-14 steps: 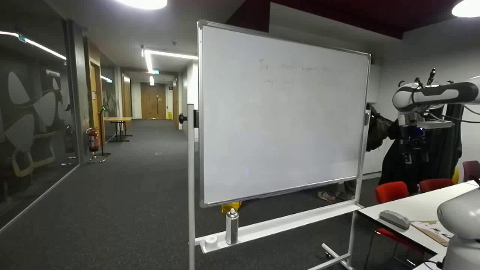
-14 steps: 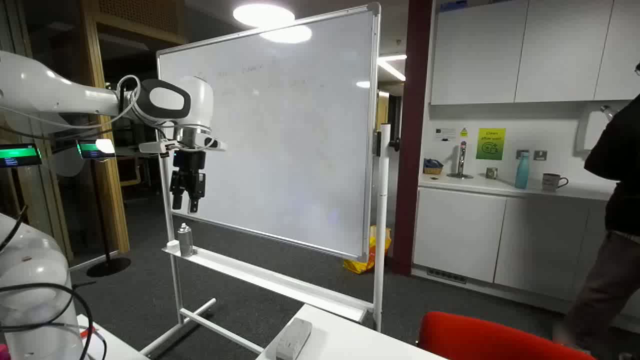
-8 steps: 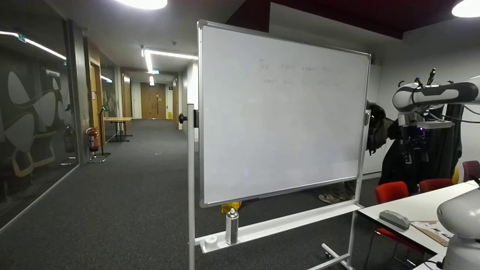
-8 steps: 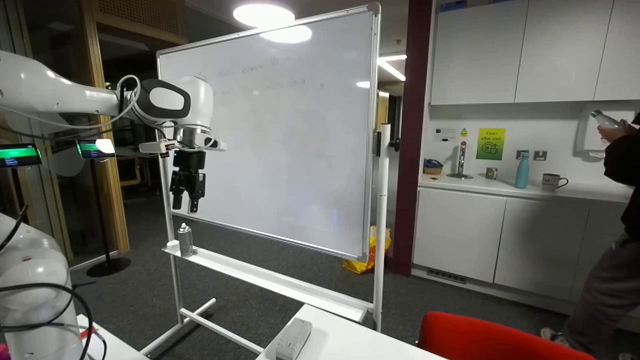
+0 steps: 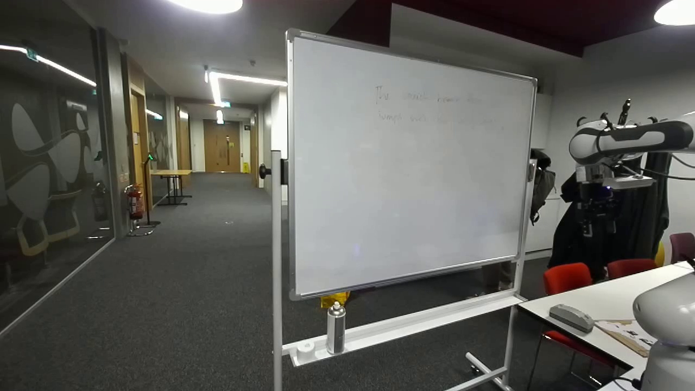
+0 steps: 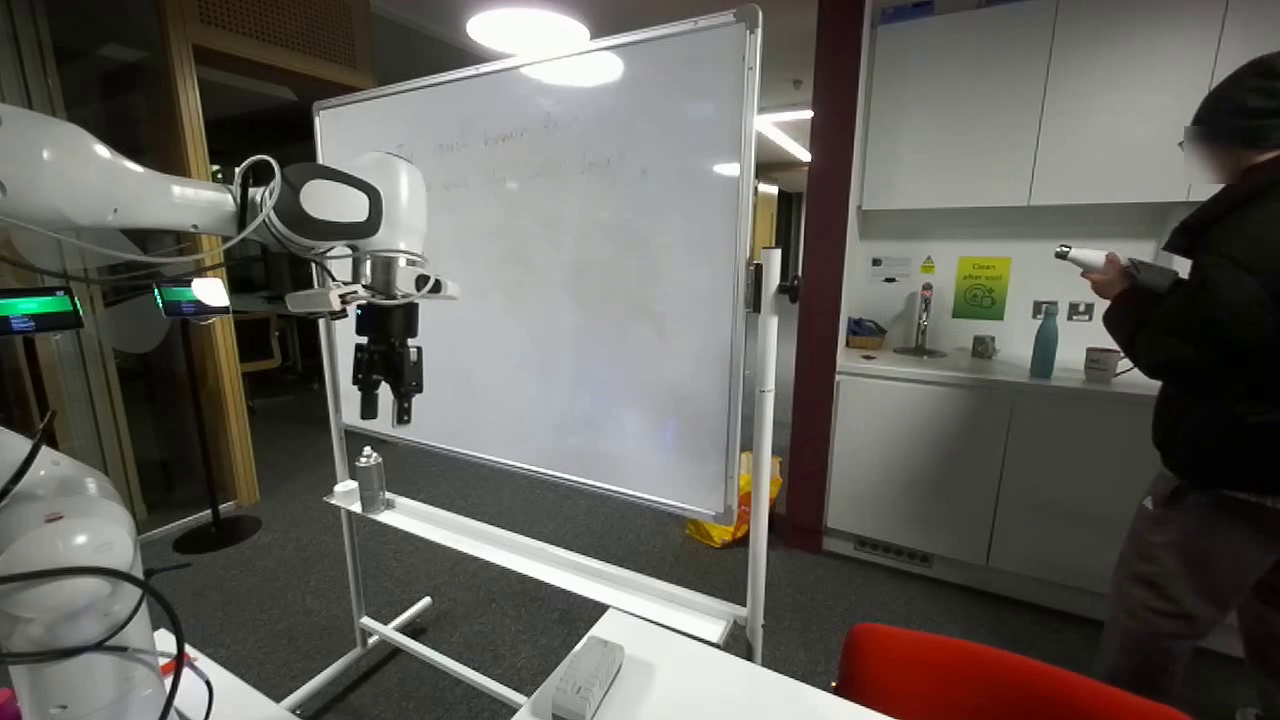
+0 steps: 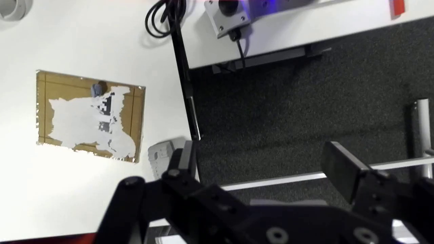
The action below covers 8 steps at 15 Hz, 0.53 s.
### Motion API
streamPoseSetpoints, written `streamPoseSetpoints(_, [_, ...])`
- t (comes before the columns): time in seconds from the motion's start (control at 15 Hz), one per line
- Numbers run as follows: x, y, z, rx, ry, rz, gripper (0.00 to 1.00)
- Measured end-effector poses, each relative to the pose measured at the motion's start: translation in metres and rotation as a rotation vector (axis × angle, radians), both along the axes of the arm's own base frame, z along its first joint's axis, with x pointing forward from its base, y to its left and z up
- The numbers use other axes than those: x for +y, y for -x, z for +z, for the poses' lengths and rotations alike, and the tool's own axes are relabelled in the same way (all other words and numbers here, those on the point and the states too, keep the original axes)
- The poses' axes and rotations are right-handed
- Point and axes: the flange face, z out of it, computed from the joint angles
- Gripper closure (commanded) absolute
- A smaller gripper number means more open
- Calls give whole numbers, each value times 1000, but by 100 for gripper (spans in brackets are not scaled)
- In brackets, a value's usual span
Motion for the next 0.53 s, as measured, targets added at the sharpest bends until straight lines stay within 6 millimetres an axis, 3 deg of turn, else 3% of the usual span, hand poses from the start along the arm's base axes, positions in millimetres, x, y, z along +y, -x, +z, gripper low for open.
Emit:
streamPoseSetpoints(0.2, [-29, -7, -17, -114, 70, 37, 0])
streamPoseSetpoints(0.53, [-103, 8, -82, -238, 56, 84, 0])
